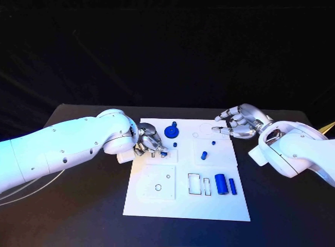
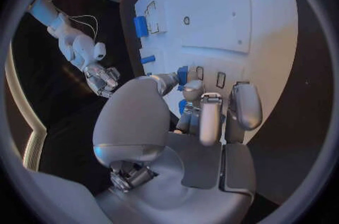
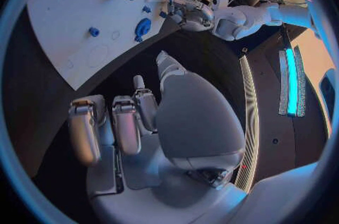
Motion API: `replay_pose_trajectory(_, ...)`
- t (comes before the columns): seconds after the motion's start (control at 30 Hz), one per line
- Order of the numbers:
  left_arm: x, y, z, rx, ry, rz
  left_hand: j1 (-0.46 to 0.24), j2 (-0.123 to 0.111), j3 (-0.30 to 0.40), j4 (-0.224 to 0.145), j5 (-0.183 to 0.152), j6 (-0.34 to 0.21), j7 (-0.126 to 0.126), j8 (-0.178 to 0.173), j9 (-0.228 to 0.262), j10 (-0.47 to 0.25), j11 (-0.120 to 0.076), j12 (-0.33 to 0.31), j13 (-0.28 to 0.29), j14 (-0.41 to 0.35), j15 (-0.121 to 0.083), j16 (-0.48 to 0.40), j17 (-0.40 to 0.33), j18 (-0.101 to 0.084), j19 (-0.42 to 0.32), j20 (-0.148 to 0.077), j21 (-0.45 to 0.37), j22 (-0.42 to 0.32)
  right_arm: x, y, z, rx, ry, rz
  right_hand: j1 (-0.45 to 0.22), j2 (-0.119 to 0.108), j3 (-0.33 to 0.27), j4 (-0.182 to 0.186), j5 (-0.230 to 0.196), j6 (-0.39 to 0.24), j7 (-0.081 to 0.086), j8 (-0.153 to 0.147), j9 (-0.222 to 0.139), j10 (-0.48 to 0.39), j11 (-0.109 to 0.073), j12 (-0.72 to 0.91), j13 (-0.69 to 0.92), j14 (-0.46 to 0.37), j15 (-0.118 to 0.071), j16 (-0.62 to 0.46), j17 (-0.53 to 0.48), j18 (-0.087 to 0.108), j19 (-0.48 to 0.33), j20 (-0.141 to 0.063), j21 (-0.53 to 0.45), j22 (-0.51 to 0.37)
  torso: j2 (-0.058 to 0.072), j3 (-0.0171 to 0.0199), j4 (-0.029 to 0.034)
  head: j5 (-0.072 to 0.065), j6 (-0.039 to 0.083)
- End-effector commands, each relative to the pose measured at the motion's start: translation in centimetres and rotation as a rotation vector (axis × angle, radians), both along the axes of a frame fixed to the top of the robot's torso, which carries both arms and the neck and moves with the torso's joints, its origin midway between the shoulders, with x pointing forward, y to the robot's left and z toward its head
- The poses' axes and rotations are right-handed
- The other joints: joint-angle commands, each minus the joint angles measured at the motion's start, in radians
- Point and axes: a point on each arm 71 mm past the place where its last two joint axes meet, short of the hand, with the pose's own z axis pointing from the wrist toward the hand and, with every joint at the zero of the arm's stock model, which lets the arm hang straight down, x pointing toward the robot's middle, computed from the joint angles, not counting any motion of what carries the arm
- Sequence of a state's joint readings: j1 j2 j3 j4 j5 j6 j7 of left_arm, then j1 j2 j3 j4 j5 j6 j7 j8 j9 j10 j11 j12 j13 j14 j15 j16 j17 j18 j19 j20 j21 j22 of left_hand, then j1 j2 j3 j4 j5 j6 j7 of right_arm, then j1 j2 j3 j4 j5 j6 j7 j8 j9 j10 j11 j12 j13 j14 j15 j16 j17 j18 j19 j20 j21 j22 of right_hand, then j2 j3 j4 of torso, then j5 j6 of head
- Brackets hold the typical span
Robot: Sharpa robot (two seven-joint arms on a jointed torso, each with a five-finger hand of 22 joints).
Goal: Assemble the parts on the task board
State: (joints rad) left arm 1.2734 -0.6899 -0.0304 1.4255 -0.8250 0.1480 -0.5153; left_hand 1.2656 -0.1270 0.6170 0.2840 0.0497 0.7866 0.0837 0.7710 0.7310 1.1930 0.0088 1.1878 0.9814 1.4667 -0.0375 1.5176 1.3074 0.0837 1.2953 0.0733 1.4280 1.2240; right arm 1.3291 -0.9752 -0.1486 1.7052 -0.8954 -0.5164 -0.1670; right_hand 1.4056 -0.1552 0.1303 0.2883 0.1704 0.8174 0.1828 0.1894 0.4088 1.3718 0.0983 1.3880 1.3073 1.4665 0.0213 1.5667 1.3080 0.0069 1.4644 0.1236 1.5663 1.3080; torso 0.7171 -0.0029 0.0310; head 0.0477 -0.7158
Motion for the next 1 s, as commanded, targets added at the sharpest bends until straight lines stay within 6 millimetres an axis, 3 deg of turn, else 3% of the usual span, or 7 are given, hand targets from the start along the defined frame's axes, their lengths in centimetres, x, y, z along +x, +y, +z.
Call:
replay_pose_trajectory(0.03,0.2,0.1,0.4,0.03,-0.092,0.014,-0.007,-0.003,0.132,-0.128,0.002,0.001,-0.007,0.003,0.099,0.008,-0.001,0.004,0.002,0.06,-0.008,0.004,0.162,-0.007,0.005,0.0,0.004,0.002,0.0,0.0,0.0,-0.005,0.002,0.014,-0.002,0.012,0.005,-0.001,0.003,-0.007,0.0,0.003,-0.001,0.0,0.0,-0.001,0.061,0.102,0.002,0.0,0.253,-0.007,0.106,0.002,0.005,0.263,0.001,-0.0001,0.002,0.001,-0.002)
replay_pose_trajectory(0.57,0.0,-0.3,0.1,0.093,-0.159,-0.013,-0.013,-0.01,0.154,-0.141,0.002,0.003,-0.009,0.005,0.108,0.011,-0.003,0.004,0.002,0.062,-0.01,0.005,0.166,-0.007,0.007,-0.001,0.005,0.004,0.0,0.0,0.0,-0.005,0.0,0.016,-0.003,0.011,0.006,-0.001,0.005,-0.008,0.0,0.005,-0.001,-0.001,0.0,-0.001,0.06,0.102,0.002,0.001,0.253,-0.007,0.106,0.002,0.005,0.263,0.002,-0.0007,-0.0026,0.008,-0.01)
replay_pose_trajectory(1.0,-0.1,-0.6,-0.6,0.119,-0.159,-0.03,-0.015,-0.011,0.16,-0.145,0.002,0.003,-0.01,0.005,0.109,0.011,-0.003,0.004,0.003,0.062,-0.01,0.005,0.166,-0.007,0.007,-0.002,0.006,0.004,-0.1,0.0,0.1,-0.002,-0.007,0.018,-0.003,0.011,0.006,-0.001,0.005,-0.008,0.0,0.005,-0.001,-0.001,0.0,-0.001,0.06,0.102,0.002,0.001,0.253,-0.007,0.106,0.002,0.005,0.263,0.002,-0.0016,-0.002,0.01,-0.015)
